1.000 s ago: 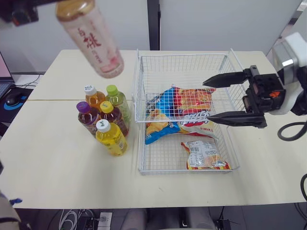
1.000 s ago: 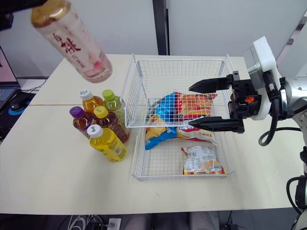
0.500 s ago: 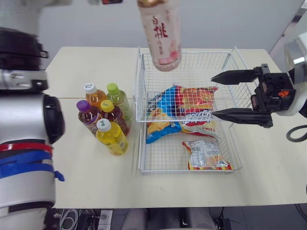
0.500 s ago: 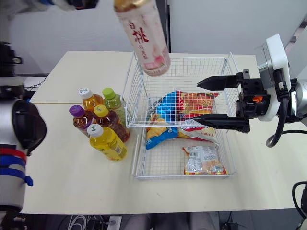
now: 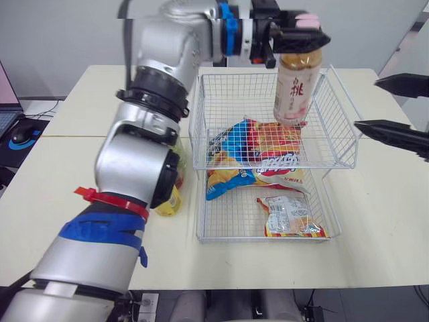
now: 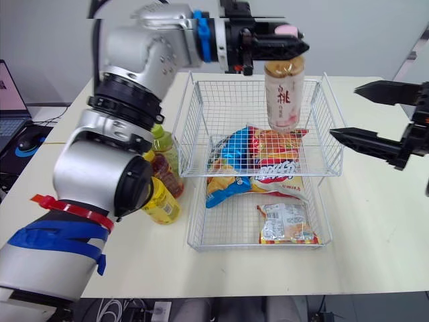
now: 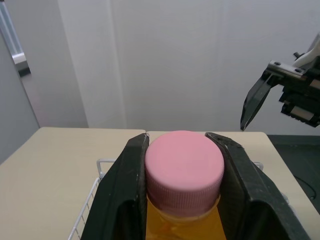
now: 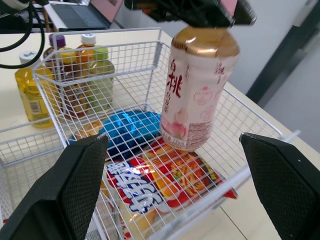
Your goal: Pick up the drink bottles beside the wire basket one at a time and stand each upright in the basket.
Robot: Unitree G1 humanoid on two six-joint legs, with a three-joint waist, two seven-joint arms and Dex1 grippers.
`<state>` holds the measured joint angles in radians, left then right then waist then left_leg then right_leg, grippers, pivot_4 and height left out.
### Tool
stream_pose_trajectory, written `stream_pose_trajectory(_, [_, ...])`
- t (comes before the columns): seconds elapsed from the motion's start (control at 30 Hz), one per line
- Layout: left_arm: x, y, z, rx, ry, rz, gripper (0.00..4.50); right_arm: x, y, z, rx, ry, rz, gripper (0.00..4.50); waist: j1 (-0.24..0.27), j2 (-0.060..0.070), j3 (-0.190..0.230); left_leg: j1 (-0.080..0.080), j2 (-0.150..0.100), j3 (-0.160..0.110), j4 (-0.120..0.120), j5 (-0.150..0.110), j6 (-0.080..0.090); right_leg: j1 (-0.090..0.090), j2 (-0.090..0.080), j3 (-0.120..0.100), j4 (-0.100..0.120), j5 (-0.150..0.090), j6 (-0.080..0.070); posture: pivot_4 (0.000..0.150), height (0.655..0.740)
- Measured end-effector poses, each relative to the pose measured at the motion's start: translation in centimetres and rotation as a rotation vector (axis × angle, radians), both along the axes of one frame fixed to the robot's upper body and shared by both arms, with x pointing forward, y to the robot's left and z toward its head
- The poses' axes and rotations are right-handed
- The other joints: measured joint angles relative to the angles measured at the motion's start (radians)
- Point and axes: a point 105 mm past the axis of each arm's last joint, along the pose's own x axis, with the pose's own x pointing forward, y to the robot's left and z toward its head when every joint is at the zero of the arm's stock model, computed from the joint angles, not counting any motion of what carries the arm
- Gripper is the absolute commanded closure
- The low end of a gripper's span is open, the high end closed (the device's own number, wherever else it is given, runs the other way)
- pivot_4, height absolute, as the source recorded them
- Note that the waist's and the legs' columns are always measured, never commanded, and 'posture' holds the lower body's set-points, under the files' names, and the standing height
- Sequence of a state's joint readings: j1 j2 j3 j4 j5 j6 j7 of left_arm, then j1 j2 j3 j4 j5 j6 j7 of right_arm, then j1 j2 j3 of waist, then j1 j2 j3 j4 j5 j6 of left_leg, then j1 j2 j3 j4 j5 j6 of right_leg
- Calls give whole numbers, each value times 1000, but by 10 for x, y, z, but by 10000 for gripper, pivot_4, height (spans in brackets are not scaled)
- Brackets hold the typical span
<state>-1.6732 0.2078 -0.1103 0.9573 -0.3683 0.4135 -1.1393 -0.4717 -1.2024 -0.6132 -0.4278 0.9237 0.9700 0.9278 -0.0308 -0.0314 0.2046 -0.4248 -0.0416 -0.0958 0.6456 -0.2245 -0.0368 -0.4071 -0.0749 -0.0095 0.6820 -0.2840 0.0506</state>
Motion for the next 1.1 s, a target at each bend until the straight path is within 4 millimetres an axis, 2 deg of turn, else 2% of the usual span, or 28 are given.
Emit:
stream_pose_trajectory(0.17, [5,-10,7,-15,-19,40,31372,-5,3,0,13,-1,-6,0,1,1,0,0,0,0,0,0,0,0,0,0,0,0,0,1500,7400])
stream_pose_trajectory(0.3, [13,-18,-2,-14,9,85,31372,-6,7,-4,15,9,-1,0,3,1,0,0,-1,0,1,0,0,0,0,0,0,1,1,1500,7400])
stream_pose_trajectory(0.4, [14,-20,2,-17,2,108,31372,-6,8,-4,18,7,-6,0,2,1,0,0,-1,0,1,0,0,0,0,0,0,1,1,1500,7400])
stream_pose_trajectory(0.47, [15,-21,2,-17,7,120,24105,-7,9,-4,22,8,-5,0,2,1,0,0,-1,0,1,0,0,0,0,0,0,1,1,1500,7400])
stream_pose_trajectory(0.57, [16,-20,3,-32,19,116,15500,-6,10,-7,25,16,-11,0,1,1,0,0,-1,0,1,0,0,0,0,0,0,1,1,1500,7400])
stream_pose_trajectory(0.73, [8,-20,15,-40,2,76,731,-5,8,-5,30,-6,-27,0,1,1,0,0,-1,0,1,0,0,0,0,0,0,1,1,1500,7400])
stream_pose_trajectory(1.1, [-5,20,47,-48,-49,20,286,-1,-1,1,31,-75,-88,0,-1,1,0,1,0,0,1,0,0,1,0,0,2,1,1,1500,7400])
